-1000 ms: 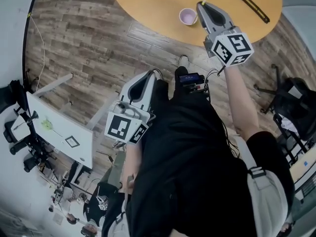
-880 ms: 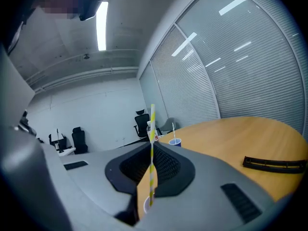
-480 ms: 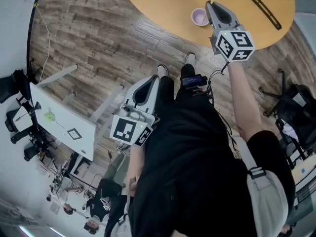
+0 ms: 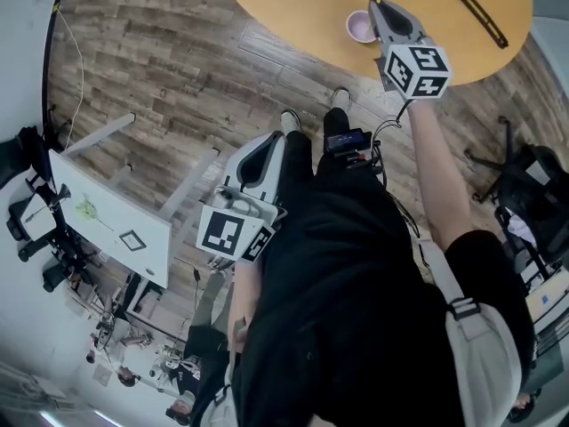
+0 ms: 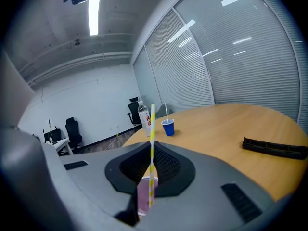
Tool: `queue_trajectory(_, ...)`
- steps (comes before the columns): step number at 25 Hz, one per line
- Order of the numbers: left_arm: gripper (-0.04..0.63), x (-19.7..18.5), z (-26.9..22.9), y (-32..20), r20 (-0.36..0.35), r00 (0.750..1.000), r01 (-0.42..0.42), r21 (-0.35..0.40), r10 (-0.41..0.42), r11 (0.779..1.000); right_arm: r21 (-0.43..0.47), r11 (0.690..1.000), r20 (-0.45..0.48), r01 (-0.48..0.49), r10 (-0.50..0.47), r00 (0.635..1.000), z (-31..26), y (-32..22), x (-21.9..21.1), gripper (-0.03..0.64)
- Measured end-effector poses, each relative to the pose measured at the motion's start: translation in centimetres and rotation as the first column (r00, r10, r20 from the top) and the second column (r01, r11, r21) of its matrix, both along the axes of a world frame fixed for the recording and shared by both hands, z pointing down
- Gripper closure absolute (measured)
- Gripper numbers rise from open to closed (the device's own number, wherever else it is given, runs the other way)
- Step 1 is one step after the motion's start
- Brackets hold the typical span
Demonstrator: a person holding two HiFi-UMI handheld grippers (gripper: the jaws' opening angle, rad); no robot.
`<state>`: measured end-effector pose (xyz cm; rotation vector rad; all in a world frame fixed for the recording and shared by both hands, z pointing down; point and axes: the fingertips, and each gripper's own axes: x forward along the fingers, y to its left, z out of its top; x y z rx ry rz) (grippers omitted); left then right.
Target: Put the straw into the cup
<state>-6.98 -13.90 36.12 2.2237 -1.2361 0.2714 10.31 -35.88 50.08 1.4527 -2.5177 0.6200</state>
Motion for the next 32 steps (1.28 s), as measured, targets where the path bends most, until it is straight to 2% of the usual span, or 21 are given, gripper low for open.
queue_trajectory(10, 0.583, -0.1, 0.0, -0.2, -0.002, 1.0, -0.014, 0.008, 0.014, 1.0, -0.048, 0.998, -0.025, -0.028, 0.027, 0.999, 2.3, 0.0, 0.9, 0.591)
queue_trajectory(32, 0.583, -0.3, -0.1, -0.2, -0.021, 1.0, -0.018, 0.005, 0.018, 1.0, -0.1, 0.993, -0.026, -0.061, 0.058, 0.998, 3.7, -0.4, 1.5, 0.589)
